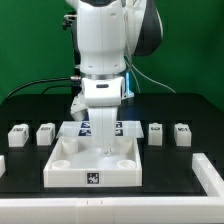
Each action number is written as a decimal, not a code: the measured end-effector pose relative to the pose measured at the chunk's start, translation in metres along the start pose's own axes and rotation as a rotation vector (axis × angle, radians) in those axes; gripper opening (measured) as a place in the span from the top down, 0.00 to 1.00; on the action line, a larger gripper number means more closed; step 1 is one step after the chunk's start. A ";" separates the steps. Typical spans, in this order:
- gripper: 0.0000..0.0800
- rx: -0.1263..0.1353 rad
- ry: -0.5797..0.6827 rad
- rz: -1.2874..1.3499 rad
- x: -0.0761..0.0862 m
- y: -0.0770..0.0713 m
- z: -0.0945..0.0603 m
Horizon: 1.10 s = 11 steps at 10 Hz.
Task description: Assemble one leg
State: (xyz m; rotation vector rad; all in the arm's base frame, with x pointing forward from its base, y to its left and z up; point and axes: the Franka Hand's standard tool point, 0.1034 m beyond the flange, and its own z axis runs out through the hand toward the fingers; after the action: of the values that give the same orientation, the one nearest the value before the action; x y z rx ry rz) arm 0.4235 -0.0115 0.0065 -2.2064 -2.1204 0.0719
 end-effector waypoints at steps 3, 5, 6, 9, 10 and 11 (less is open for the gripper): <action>0.71 0.000 0.000 0.000 0.000 0.000 0.000; 0.88 -0.009 0.000 0.001 0.000 0.002 -0.001; 0.92 -0.014 0.000 0.002 0.000 0.003 -0.001; 0.92 -0.019 0.001 0.002 0.000 0.004 -0.002; 0.92 -0.020 0.001 0.002 0.000 0.006 -0.002; 0.92 -0.027 0.003 0.008 0.006 0.012 -0.003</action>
Offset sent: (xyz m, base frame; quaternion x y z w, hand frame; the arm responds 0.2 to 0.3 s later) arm 0.0000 0.0000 0.0000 0.0000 0.0000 0.0000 1.0000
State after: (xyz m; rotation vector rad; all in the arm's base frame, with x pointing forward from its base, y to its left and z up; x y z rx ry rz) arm 0.4355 -0.0062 0.0084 -2.2281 -2.1236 0.0402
